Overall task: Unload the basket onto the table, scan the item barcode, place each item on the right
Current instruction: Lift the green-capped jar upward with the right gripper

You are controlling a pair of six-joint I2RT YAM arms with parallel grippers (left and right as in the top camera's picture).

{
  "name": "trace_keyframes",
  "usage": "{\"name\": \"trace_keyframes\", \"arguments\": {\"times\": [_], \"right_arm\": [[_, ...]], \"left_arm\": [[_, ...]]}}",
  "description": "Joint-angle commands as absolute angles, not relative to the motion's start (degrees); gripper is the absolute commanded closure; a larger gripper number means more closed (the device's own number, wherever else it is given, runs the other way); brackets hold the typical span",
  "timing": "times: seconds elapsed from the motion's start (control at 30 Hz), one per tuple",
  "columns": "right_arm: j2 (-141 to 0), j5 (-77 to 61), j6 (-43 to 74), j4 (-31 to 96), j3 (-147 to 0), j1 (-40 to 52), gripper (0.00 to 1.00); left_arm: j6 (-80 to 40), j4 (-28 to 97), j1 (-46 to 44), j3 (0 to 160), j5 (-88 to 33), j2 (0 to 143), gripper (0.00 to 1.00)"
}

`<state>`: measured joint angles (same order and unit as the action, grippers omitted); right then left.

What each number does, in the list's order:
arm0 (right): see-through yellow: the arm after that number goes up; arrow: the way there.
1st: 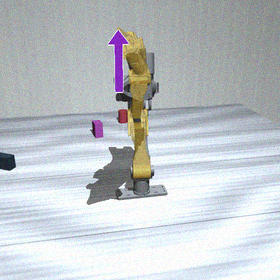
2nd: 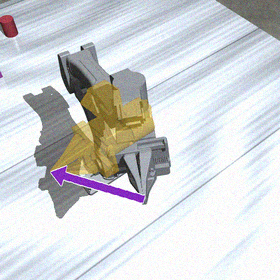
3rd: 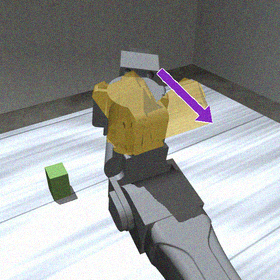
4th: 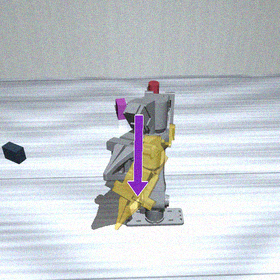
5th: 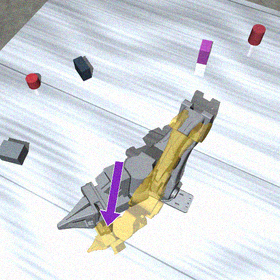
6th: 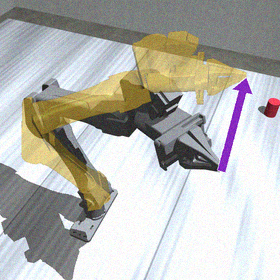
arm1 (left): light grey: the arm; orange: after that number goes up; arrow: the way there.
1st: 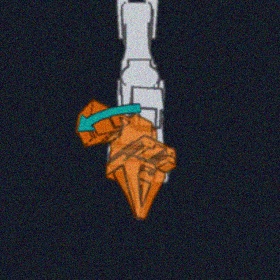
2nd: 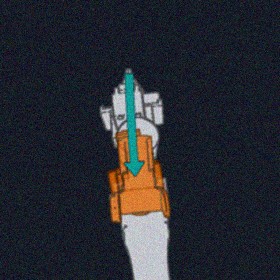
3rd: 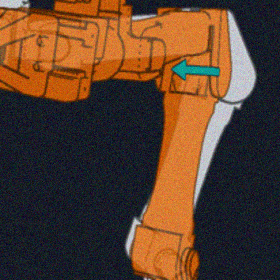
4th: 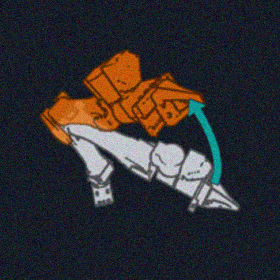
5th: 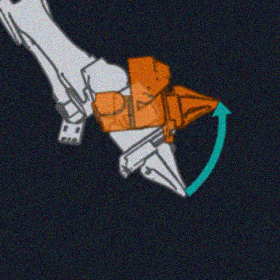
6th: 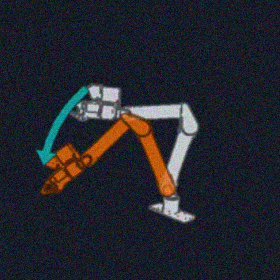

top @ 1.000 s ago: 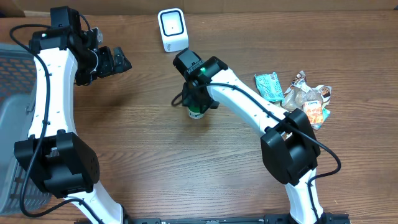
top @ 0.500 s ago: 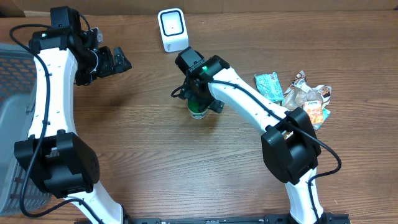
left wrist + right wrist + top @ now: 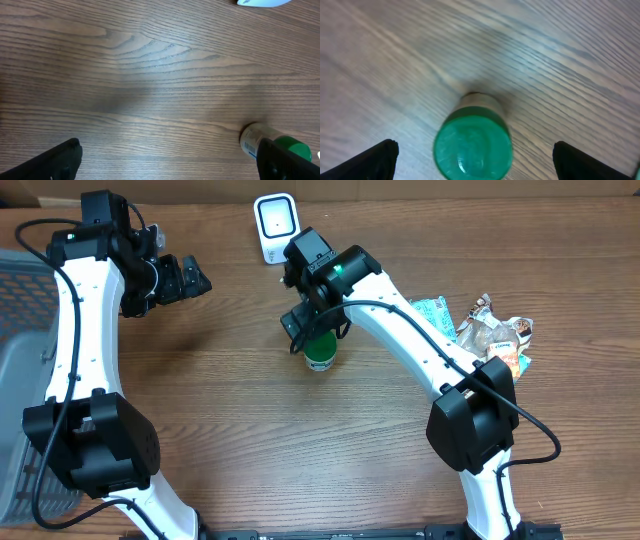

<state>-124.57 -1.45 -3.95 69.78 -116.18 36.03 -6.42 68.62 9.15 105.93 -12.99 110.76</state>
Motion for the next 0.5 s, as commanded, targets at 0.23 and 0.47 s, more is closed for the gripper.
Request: {"name": "trace_keyframes", "arguments": {"times": [0.23, 0.47], "right_arm": [[-124.3, -2.2, -1.4, 64.7, -107.9, 35.9, 0.08], [-124.3, -2.3, -1.4, 62.5, -106.1, 35.9, 0.15]], "left_arm": [[-5.8, 68.8, 9.6, 106.9, -12.4, 110.7, 0.0], [-5.8, 68.8, 9.6, 106.9, -12.4, 110.7, 0.0]]}}
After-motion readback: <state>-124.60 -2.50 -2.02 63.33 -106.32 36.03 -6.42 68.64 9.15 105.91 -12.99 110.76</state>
